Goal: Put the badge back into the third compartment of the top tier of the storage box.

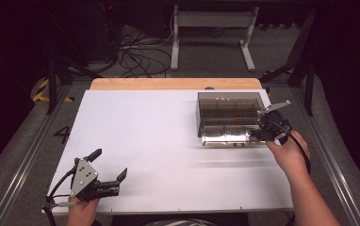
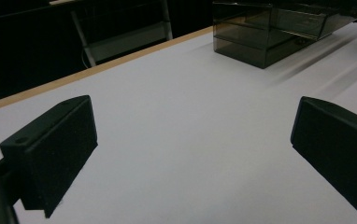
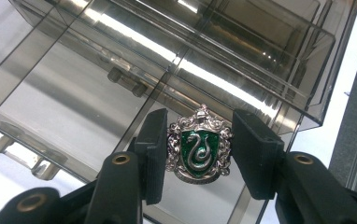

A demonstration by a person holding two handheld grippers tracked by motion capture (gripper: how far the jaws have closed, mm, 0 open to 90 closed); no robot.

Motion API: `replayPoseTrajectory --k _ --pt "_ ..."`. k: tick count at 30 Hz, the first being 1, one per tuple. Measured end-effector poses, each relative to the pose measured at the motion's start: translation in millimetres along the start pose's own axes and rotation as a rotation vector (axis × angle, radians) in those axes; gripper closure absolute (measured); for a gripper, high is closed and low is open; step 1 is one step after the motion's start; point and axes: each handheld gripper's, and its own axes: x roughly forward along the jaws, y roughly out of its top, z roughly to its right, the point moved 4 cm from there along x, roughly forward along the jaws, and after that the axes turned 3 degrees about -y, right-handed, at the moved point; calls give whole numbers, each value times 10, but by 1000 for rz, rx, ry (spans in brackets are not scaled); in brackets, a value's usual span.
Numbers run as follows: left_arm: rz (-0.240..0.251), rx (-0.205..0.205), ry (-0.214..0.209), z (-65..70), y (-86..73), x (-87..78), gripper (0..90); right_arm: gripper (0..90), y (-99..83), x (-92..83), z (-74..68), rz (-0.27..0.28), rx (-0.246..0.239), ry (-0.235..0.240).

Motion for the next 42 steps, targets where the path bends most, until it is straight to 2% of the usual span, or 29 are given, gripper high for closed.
replayPoseTrajectory --k 15,42 --pt "2 -1 0 1 0 -3 13 573 -28 63 12 -27 7 4" --pt "2 -2 0 -1 -1 -5 13 539 -38 67 23 -25 14 19"
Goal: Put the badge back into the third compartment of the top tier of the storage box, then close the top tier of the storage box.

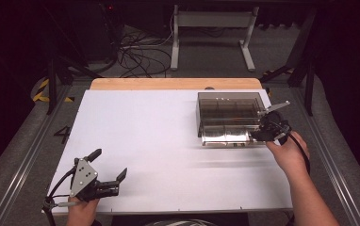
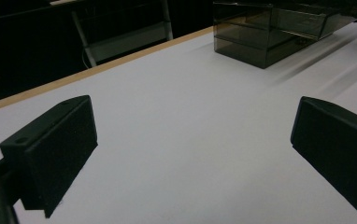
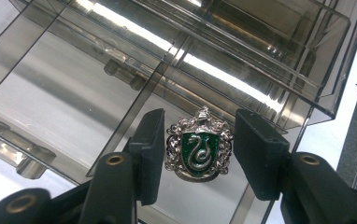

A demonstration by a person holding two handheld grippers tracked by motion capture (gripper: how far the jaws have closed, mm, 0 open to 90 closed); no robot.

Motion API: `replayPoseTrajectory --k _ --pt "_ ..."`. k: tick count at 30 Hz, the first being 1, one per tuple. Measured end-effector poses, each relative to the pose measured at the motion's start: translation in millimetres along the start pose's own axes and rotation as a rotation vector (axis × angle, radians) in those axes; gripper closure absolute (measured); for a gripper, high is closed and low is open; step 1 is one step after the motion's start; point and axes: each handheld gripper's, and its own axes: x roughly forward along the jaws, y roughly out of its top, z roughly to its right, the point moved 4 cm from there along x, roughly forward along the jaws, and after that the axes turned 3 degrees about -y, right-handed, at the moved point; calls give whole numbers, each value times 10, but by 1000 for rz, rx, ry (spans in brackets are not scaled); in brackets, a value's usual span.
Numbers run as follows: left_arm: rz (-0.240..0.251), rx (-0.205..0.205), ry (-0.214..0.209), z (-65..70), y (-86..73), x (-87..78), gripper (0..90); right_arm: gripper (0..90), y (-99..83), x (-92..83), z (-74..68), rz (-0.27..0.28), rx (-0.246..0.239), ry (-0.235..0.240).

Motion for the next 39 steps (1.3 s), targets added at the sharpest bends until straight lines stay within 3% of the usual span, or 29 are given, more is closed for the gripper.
replayPoseTrajectory --k 10,20,25,34,39 --pt "-2 2 1 -2 0 5 13 552 31 -143 -47 67 -9 1" --pt "-3 0 0 7 0 14 13 821 22 -410 -221 160 -40 54" --pt "-3 0 -2 4 1 18 13 900 -5 -496 -307 182 -69 60" --pt "-1 0 -2 5 1 15 13 900 -76 -550 -465 188 -127 69" --pt "-2 2 -1 2 2 11 13 900 -126 -544 -514 195 -131 79"
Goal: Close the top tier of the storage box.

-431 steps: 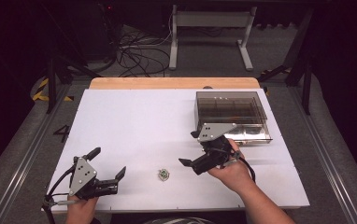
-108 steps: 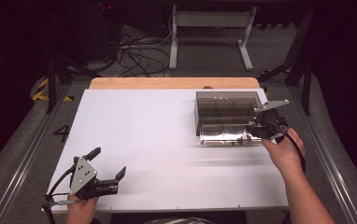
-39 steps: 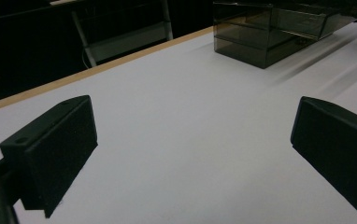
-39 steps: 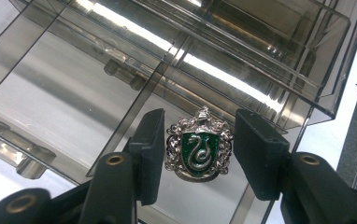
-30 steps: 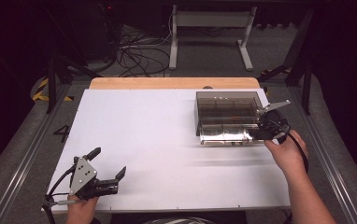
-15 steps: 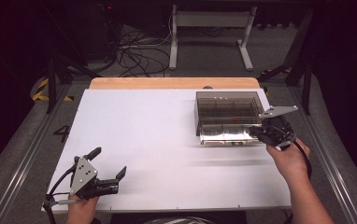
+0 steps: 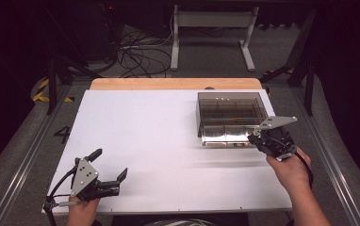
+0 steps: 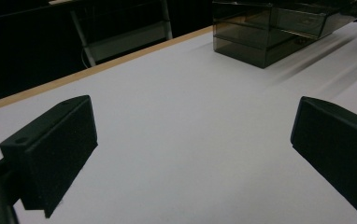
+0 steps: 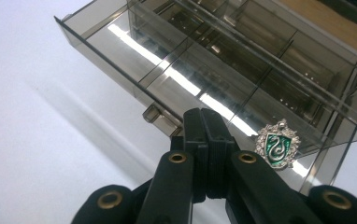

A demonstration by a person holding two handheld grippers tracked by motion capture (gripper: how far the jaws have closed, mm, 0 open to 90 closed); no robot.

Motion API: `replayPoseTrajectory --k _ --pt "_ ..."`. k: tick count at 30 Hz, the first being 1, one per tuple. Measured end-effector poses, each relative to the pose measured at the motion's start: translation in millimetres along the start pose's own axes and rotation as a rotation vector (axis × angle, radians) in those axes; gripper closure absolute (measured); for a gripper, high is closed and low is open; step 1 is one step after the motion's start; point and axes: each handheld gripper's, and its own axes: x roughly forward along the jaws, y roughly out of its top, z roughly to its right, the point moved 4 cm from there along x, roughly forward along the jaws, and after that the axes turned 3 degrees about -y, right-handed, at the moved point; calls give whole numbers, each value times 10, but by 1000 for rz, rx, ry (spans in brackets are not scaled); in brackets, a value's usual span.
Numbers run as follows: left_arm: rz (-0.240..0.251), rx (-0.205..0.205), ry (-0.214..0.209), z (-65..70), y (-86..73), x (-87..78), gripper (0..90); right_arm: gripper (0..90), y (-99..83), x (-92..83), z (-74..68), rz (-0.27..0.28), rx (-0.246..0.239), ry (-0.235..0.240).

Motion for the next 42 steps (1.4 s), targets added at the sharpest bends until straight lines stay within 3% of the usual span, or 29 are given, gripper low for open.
replayPoseTrajectory --k 18,42 --pt "-1 -1 -1 7 -1 3 13 900 -246 180 -100 -59 15 37" --pt "-1 1 0 4 -1 -1 13 900 -255 331 -28 -99 39 20"
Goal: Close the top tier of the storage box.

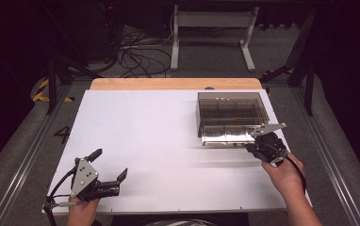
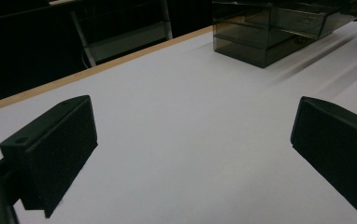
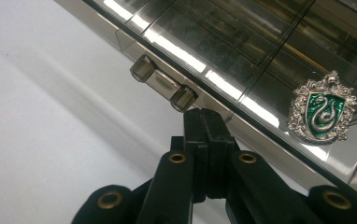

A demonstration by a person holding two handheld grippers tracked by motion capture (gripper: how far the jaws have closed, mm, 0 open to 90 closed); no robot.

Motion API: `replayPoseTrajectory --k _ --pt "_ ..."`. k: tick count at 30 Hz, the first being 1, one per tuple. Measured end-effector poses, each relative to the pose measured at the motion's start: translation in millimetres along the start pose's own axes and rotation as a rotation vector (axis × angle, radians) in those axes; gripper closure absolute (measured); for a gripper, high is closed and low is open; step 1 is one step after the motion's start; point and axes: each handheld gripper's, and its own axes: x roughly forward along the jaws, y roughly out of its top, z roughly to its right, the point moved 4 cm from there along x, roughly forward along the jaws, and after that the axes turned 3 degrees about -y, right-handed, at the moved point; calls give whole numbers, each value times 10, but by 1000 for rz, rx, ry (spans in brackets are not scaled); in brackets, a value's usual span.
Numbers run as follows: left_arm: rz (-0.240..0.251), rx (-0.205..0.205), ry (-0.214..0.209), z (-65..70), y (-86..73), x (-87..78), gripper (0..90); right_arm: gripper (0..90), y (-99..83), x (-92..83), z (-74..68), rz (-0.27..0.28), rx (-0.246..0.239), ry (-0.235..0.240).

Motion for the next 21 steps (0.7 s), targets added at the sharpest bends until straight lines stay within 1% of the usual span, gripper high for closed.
replayPoseTrajectory --k 6,12,13,20,21 --pt "0 0 -1 4 0 2 13 900 1 2 3 1 0 -1" --pt "1 -1 -1 3 0 4 13 900 9 6 12 2 -5 -16" --pt "2 4 2 -1 1 4 13 900 12 8 14 3 -6 -17" --pt "3 -1 -1 2 0 10 13 900 51 42 39 27 1 -40" --pt "1 -1 -2 3 0 9 13 900 57 47 49 30 1 -35"
